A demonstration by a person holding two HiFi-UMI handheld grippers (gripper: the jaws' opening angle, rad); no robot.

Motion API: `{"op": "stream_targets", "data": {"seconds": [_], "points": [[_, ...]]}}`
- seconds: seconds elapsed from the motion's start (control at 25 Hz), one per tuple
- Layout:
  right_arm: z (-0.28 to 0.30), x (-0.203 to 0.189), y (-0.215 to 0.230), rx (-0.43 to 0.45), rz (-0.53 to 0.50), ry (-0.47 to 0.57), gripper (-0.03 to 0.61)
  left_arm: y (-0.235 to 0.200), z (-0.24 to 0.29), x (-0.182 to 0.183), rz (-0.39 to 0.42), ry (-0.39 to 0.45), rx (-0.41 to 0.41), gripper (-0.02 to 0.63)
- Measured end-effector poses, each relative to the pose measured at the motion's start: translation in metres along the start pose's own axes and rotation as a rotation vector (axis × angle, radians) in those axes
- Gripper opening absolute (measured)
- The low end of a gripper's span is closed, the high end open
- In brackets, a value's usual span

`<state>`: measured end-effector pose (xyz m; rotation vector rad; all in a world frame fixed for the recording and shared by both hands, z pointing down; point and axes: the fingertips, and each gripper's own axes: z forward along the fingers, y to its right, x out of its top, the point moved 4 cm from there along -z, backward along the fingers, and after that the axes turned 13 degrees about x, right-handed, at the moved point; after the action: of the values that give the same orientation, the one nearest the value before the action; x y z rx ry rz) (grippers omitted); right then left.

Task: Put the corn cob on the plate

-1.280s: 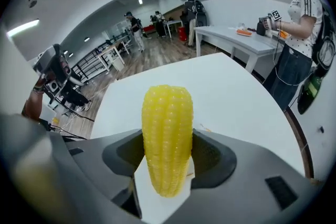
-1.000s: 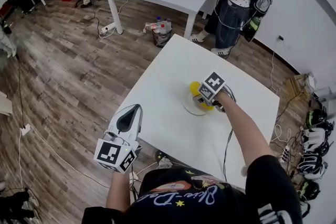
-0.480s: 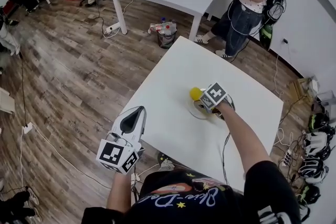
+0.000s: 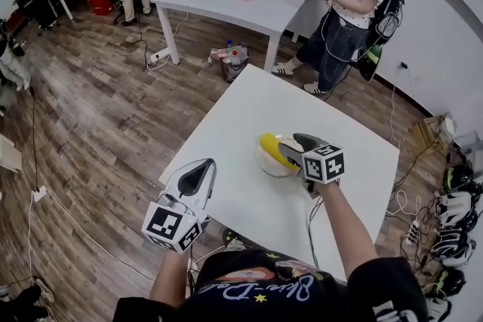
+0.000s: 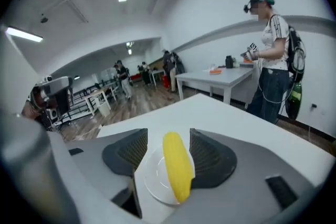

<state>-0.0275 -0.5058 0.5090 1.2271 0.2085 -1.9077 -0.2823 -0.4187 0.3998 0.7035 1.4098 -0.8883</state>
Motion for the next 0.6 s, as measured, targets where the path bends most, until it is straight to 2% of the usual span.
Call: {"op": "stream_targets", "data": {"seconds": [0.08, 0.12, 0.16, 0.2, 0.32, 0.44, 0.6], "points": [[-0.026, 0.0, -0.017, -0.03, -0.044, 0.095, 0.251, 0.014, 0.002, 0.001, 0.005, 0.012, -0.023, -0.011], [-0.038, -0.002, -0.025, -0.05, -0.067, 0.123, 0.186, 0.021, 0.004, 0.001, 0.005, 0.015, -0.034, -0.011], [-0.05, -0.004, -0.031, -0.065, -0.08, 0.15, 0.064, 0.028, 0.005, 0.001, 0.004, 0.015, -0.043, -0.011], [-0.061, -0.006, -0.037, -0.072, -0.08, 0.178, 0.046, 0.034, 0.007, 0.001, 0.005, 0.015, -0.051, -0.011], [-0.089, -0.01, -0.047, -0.077, -0.061, 0.237, 0.029, 0.054, 0.012, 0.004, 0.006, 0.013, -0.072, -0.011], [-0.106, -0.014, -0.05, -0.117, -0.116, 0.206, 0.029, 0.072, 0.021, 0.008, -0.004, 0.021, -0.098, -0.011], [-0.119, -0.022, -0.053, -0.108, -0.117, 0.22, 0.017, 0.091, 0.024, 0.006, 0.019, 0.01, -0.118, -0.011]]}}
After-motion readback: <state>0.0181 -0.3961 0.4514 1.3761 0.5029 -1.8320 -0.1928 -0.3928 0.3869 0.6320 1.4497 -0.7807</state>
